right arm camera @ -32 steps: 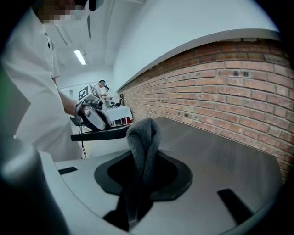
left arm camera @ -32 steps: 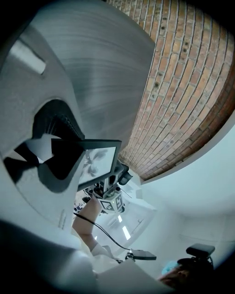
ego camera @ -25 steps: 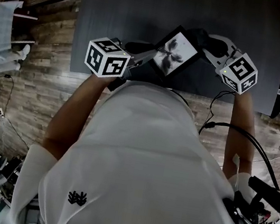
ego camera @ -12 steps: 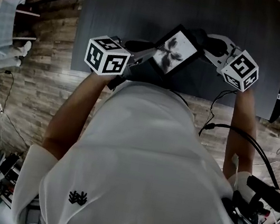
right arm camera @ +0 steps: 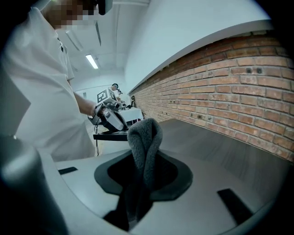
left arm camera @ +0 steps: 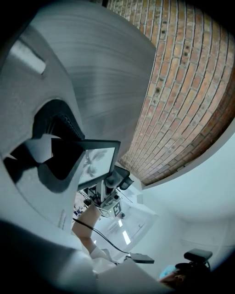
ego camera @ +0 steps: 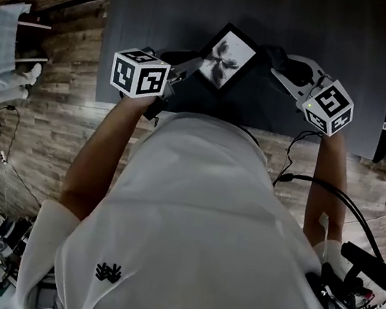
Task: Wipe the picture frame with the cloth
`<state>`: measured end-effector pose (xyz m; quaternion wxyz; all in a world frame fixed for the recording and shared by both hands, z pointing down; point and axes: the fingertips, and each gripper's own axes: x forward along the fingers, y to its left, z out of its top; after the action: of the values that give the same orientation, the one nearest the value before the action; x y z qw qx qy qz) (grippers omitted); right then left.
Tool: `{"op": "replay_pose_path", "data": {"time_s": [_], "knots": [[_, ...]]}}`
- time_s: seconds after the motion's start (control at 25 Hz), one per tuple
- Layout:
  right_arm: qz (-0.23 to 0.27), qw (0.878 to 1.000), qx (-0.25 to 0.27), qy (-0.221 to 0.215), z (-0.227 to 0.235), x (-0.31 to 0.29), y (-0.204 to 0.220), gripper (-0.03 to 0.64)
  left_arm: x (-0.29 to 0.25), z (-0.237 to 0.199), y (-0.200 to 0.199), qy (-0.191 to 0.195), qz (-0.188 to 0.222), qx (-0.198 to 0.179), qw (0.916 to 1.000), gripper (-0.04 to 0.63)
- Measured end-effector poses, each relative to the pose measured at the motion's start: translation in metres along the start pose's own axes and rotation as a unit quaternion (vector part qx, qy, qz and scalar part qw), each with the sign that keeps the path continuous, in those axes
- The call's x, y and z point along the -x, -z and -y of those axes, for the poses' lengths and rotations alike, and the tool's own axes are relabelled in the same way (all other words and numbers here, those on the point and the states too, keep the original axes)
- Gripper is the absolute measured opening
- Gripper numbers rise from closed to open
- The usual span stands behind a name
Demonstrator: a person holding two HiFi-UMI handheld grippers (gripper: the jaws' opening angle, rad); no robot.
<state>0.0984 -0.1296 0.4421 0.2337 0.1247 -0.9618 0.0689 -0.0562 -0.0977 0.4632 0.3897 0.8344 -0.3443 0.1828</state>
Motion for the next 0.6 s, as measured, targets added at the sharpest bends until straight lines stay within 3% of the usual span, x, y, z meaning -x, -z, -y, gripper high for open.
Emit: {"op": "replay_pose_path", "data": {"time_s": [0.6], "knots": [[0.002,0.999,-0.029,0.026,-0.012,-0.001,0.001,0.109,-0.005,-0.010,-0.008,-0.019,0.007,0.013,0.9997,0.077]]}}
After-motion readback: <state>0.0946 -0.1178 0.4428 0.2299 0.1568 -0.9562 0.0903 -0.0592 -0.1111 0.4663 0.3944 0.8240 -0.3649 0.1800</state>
